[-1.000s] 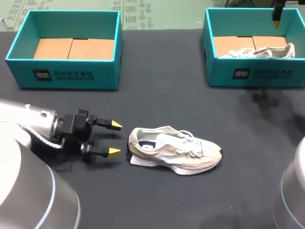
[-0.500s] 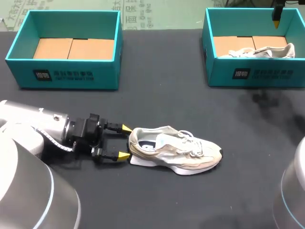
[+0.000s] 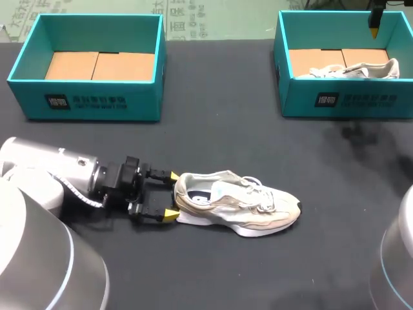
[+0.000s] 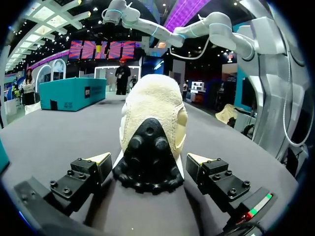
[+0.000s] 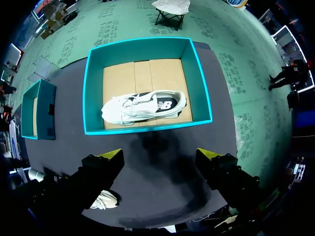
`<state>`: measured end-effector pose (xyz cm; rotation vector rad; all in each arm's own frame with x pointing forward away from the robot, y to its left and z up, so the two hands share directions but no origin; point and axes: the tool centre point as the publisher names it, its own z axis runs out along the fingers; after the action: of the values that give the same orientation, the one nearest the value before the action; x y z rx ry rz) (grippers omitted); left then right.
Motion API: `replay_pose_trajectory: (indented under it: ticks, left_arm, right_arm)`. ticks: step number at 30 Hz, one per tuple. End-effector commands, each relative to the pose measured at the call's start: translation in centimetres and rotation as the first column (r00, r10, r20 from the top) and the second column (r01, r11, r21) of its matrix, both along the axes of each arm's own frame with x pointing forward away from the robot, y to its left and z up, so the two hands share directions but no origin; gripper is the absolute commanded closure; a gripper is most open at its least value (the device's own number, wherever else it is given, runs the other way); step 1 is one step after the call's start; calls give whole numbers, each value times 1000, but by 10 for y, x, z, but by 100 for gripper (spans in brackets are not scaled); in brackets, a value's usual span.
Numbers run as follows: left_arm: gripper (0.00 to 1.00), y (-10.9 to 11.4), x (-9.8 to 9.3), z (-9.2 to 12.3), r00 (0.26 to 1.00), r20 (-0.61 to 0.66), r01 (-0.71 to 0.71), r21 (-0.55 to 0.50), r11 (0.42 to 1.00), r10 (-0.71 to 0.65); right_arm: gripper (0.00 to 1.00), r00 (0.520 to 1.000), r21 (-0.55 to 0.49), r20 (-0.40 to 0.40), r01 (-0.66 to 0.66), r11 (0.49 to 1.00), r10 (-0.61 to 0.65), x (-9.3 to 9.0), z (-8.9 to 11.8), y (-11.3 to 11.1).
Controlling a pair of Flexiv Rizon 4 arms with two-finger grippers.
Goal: Take the shoe out of the shoebox, open the shoe tongue, remove and reinsert the insole, then place the shoe into the shoebox
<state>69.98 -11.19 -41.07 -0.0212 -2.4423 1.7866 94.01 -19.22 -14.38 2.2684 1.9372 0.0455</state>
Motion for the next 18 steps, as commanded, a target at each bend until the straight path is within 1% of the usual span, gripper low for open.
replay_pose_trajectory:
  ticks: [1, 11, 18]
  left_arm:
    - [0, -4, -2, -1, 1000, 5, -10, 0, 1000, 10]
    - [0, -22, -1, -2, 1000, 2, -16, -16, 1000, 16]
    - [0, -30, 0, -5, 1000, 0, -16, -24, 1000, 16]
  right_arm:
    - [0, 1000, -1, 0, 0, 1000, 0, 0, 0, 0]
    - [0, 1000, -1, 0, 0, 1000, 0, 0, 0, 0]
    - [0, 1000, -1, 0, 0, 1000, 0, 0, 0, 0]
